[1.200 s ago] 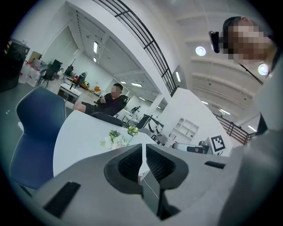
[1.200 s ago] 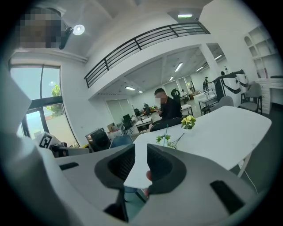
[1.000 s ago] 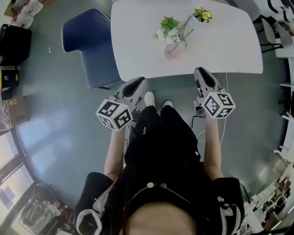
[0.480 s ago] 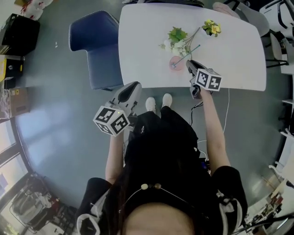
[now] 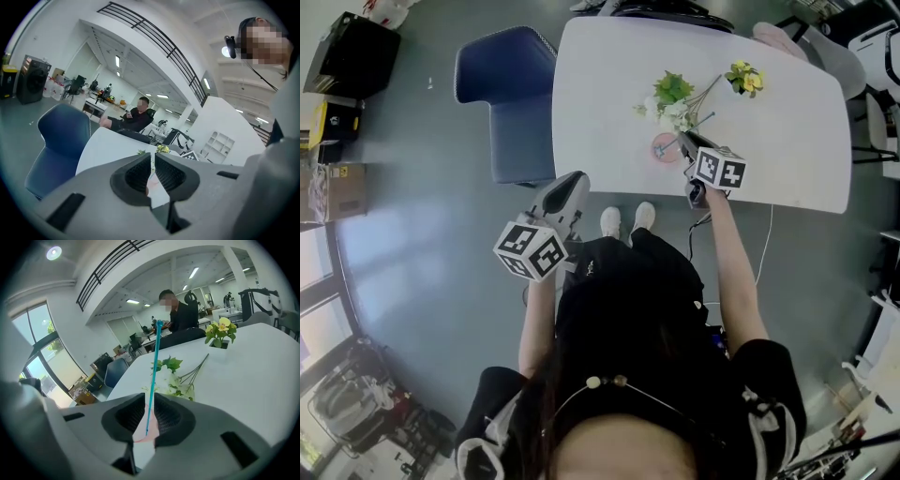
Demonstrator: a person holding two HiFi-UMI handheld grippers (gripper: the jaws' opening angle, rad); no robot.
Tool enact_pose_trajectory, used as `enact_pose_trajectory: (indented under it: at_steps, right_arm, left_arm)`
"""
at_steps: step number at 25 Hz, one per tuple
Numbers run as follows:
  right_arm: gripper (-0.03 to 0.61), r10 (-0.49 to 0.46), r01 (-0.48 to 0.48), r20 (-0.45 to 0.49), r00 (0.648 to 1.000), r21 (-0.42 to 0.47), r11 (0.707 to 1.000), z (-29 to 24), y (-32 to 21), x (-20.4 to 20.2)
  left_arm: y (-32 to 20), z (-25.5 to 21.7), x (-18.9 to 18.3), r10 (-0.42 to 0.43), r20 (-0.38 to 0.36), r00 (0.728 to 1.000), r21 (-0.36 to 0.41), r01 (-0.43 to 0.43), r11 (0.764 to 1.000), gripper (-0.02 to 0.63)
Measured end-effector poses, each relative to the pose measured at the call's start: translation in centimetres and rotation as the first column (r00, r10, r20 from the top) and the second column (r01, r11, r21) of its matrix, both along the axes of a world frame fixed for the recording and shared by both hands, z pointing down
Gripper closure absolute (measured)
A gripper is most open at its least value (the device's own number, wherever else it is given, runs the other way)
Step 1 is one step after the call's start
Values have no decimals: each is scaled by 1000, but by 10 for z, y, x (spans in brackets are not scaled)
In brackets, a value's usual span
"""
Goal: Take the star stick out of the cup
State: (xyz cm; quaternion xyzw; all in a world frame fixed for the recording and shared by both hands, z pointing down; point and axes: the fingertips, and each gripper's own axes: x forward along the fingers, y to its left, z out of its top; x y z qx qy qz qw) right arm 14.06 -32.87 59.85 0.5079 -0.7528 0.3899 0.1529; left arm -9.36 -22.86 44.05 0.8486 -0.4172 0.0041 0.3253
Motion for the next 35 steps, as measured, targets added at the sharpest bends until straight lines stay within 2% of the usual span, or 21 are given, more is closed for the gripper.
enact_pose_trajectory:
  at_steps: [9,14,19,26,35]
  right_arm:
    - [552,1,-1,-6,1000,18,1000,-3,-3,4]
    - [555,10,-12,22,1000,98,995,-37,2,2]
    - [557,17,-25,42,999,210,977,-81,21,0]
    - [557,62,-103,132,989,335,936,-151,56,8]
    - [557,106,-181,173,979,508,842,-240,94,26]
  left_arm:
    - [-4,3,1,-12,14,1000,-5,12,1000,583]
    - [-3,1,3,-12,13,1000,-1,12,1000,583]
    - [-1,1,7,-2,12,1000,5,2,1000,583]
    - [2,-1,23,39,7,999,16,-39,999,583]
    - [4,-5,49,113,1,994,34,-113,993,583]
